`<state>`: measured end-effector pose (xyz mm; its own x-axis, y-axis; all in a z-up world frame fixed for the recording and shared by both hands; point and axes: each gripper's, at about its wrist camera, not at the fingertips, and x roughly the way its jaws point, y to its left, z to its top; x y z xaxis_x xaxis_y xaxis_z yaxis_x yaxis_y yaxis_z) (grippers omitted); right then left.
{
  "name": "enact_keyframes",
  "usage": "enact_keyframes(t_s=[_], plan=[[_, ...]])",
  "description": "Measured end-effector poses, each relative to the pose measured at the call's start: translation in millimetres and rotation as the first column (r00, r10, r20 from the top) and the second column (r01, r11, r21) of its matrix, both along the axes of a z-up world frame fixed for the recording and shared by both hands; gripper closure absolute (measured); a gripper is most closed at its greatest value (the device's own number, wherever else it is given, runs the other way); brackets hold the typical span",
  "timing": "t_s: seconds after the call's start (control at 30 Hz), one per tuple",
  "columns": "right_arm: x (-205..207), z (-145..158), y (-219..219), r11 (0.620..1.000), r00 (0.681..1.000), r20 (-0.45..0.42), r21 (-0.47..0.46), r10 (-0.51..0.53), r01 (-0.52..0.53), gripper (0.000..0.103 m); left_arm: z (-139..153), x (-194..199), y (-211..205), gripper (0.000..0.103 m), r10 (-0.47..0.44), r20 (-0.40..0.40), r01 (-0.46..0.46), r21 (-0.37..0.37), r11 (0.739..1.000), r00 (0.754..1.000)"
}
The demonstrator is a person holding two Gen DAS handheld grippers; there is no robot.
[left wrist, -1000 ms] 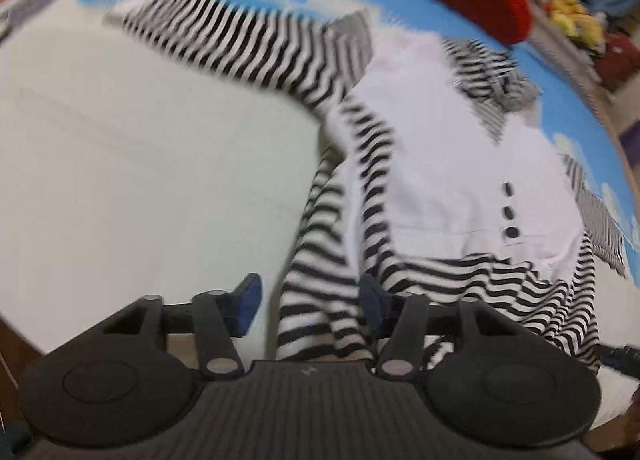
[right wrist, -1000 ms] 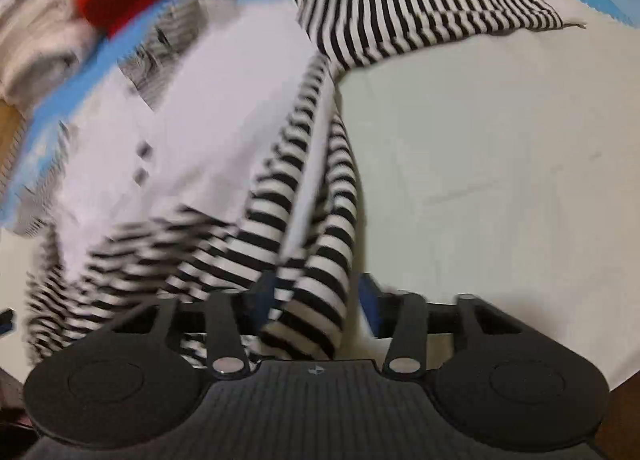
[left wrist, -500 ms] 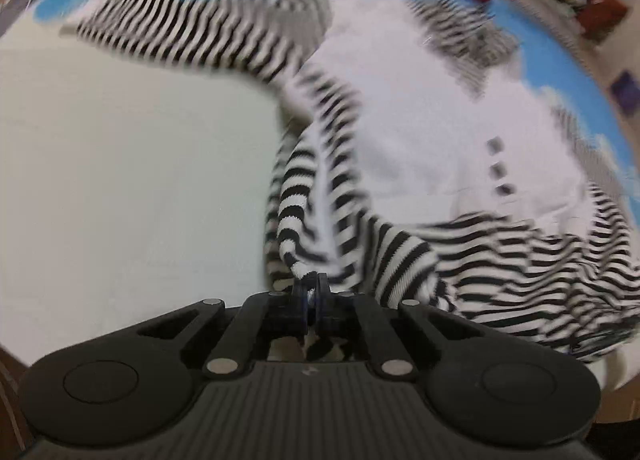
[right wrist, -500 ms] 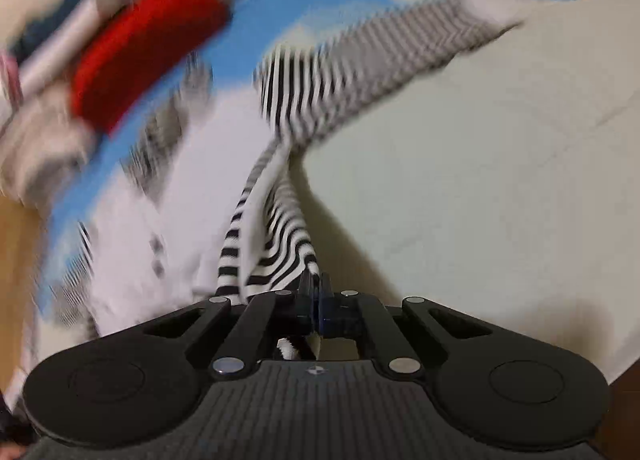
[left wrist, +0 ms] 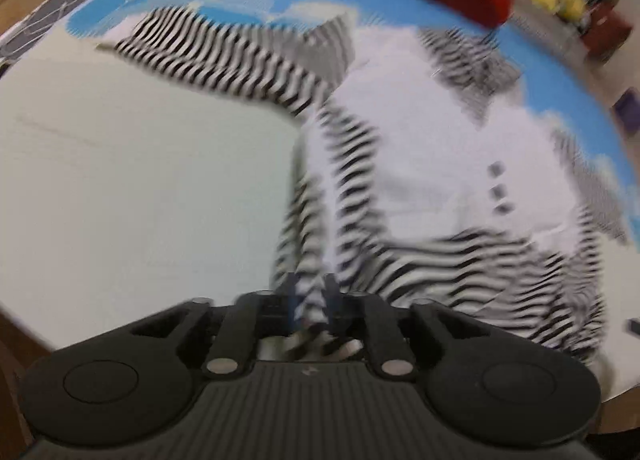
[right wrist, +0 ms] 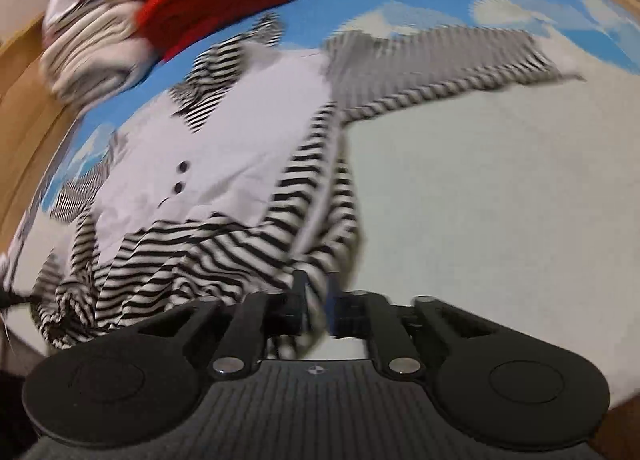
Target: Fold small clothes
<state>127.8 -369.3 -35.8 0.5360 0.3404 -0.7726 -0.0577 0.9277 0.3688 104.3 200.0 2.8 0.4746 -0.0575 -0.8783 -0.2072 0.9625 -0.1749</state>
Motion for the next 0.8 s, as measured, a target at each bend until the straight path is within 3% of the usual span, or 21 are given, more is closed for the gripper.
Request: enact_keyframes(t_s=[0.03,0.1,0.13,0.23,0.4,0.47,0.5,0.57,0.6,0.63,0.67,0.73,0.8], plan=[[5,-1,13,0.999,1.000,0.003,-0.022,0.030,-0.030,0.074,2,0,-4,0.056,-0.013,0.018,0.013,-0.008,1.000,1.000],[10,1,38,0.995,0.996,0.007,-0.048,0.087,-0.086,0.069,1,4,-18,0.049,-0.057,0.023,0.058,-0.029,0.998,0.998],[14,-1,51,0.991,0.993,0.001,-0.064,0.118,-0.118,0.065,-2,7,-25,0.047,-0.078,0.007,0.079,-0.039,0.996,0.997],[21,-7,92,0.960,0.969,-0.017,-0.133,0.245,-0.245,0.057,-13,15,-48,0.024,-0.161,-0.061,0.159,-0.038,0.987,0.985],[21,-30,136,0.871,0.912,-0.117,-0.269,0.394,-0.411,0.052,-32,20,-72,0.023,-0.260,-0.149,0.267,0.024,0.963,0.954],[18,-36,143,0.839,0.897,-0.125,-0.319,0.425,-0.442,0.052,-37,21,-74,0.025,-0.268,-0.176,0.278,0.039,0.960,0.947],[17,-38,146,0.828,0.892,-0.125,-0.334,0.434,-0.450,0.052,-42,21,-75,0.031,-0.268,-0.189,0.281,0.049,0.958,0.945],[16,-41,150,0.815,0.889,-0.129,-0.359,0.439,-0.454,0.054,-50,25,-76,0.047,-0.266,-0.224,0.287,0.070,0.955,0.938],[17,-43,151,0.808,0.888,-0.132,-0.373,0.441,-0.457,0.054,-53,26,-77,0.061,-0.267,-0.240,0.293,0.077,0.953,0.933],[17,-44,151,0.804,0.886,-0.130,-0.378,0.445,-0.459,0.060,-55,26,-77,0.074,-0.273,-0.248,0.299,0.069,0.952,0.929],[17,-43,151,0.806,0.883,-0.124,-0.365,0.453,-0.465,0.075,-55,26,-78,0.081,-0.282,-0.246,0.304,0.059,0.951,0.927],[15,-36,148,0.813,0.880,-0.098,-0.346,0.466,-0.469,0.093,-49,25,-80,0.084,-0.292,-0.222,0.317,0.087,0.944,0.930],[10,-25,141,0.827,0.880,-0.063,-0.318,0.470,-0.464,0.094,-40,21,-80,0.086,-0.307,-0.190,0.327,0.084,0.941,0.933]])
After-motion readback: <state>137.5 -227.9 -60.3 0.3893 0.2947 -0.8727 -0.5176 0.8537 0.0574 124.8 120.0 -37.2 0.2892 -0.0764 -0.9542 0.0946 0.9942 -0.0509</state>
